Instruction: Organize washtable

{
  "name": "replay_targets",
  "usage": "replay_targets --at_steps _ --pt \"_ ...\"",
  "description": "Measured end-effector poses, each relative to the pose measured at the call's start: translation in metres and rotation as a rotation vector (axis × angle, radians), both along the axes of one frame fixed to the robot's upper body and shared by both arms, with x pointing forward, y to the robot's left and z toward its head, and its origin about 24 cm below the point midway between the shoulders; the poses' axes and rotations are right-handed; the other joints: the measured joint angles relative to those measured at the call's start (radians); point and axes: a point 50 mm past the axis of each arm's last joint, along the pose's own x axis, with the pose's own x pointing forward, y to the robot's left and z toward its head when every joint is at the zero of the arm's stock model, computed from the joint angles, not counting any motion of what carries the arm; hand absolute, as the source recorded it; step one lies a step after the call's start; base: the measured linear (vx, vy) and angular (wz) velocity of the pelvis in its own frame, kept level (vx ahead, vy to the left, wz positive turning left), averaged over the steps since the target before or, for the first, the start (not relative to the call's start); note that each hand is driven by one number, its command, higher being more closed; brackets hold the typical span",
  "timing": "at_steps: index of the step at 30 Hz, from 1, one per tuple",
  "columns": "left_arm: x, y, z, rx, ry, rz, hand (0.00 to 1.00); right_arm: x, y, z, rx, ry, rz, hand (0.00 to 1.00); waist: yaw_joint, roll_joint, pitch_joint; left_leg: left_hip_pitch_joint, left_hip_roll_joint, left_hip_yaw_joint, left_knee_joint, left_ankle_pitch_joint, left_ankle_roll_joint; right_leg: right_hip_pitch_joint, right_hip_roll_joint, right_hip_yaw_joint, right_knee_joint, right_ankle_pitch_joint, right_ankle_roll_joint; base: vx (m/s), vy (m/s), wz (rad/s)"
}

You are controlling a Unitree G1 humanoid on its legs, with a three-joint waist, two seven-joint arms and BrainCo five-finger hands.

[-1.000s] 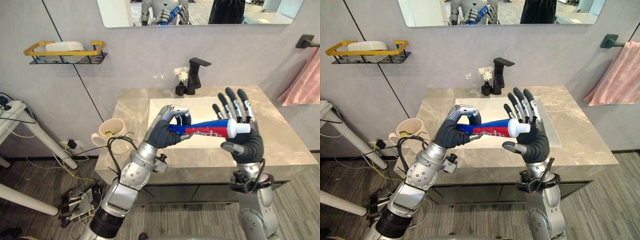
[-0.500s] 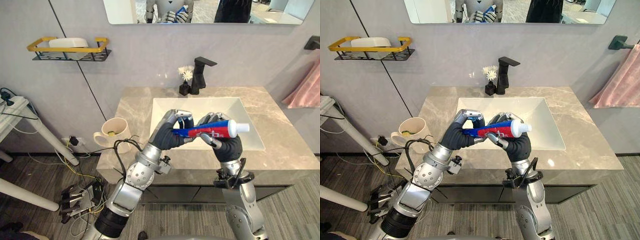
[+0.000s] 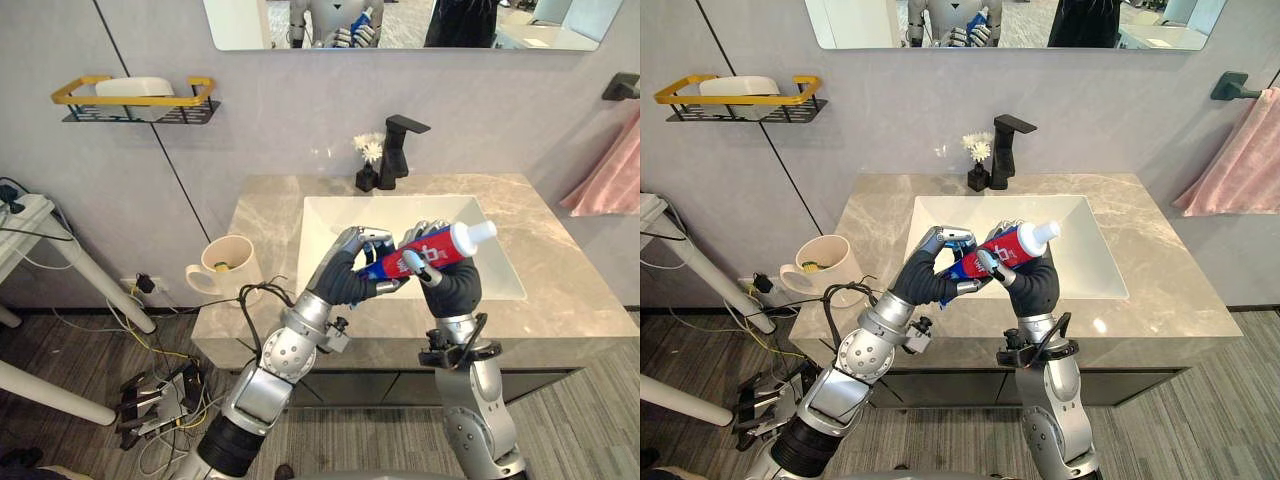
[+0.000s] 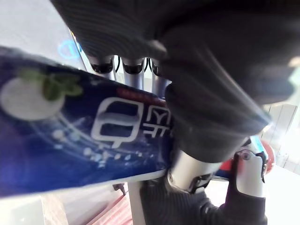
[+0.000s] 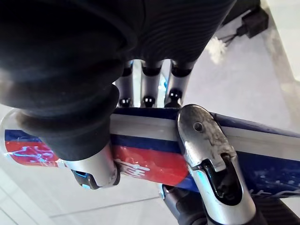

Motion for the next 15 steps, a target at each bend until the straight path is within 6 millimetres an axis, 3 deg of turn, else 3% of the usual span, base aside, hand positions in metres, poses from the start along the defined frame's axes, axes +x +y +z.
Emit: replay_targets --at_steps 9,15 --pt "0.006 0.002 0.0 -0.082 0.03 0.081 0.0 0.005 -0.009 0.007 -0.154 -0.035 -0.215 1.0 0.004 0.0 0.0 0.014 0.0 0.001 -0.001 0.0 0.0 0.014 0.0 0.003 -0.001 0.002 0.0 0.0 0.001 -0.01" --pt "0.012 0.026 0.019 -0.194 -0.03 0.202 0.0 0.012 -0.044 0.022 -0.237 -0.095 -0.465 1.0 0.021 0.005 -0.003 0.013 0.0 -0.003 -0.001 0.0 0.0 0.014 0.0 0.0 -0.002 0.002 0.0 0.0 0.0 0.0"
